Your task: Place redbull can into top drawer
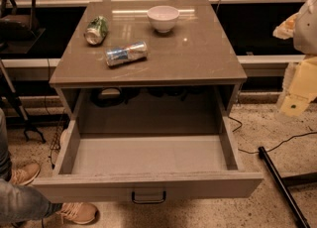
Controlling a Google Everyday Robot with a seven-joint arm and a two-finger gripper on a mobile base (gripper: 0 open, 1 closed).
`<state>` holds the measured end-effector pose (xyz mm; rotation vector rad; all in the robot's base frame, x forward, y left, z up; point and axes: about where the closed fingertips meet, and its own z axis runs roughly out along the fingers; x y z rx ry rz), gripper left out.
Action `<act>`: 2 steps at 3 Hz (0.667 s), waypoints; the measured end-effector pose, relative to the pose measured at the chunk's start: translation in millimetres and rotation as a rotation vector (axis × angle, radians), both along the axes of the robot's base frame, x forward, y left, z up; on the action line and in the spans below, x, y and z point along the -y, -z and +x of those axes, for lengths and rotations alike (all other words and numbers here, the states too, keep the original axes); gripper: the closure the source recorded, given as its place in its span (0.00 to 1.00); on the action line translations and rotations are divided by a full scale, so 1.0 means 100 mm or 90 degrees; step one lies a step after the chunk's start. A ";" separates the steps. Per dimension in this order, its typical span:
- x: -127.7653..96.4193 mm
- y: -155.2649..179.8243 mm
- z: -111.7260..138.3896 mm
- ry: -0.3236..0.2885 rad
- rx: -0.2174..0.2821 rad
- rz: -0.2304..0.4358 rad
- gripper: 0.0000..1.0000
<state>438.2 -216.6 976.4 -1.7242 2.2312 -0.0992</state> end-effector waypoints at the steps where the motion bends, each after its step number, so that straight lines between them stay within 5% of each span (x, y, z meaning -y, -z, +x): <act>1: -0.03 0.00 0.03 -0.005 0.002 0.007 0.00; 2: -0.24 0.02 0.31 -0.047 0.012 0.067 0.00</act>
Offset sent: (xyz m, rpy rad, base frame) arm 0.0637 0.0494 -0.0042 0.2271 -0.0240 0.1562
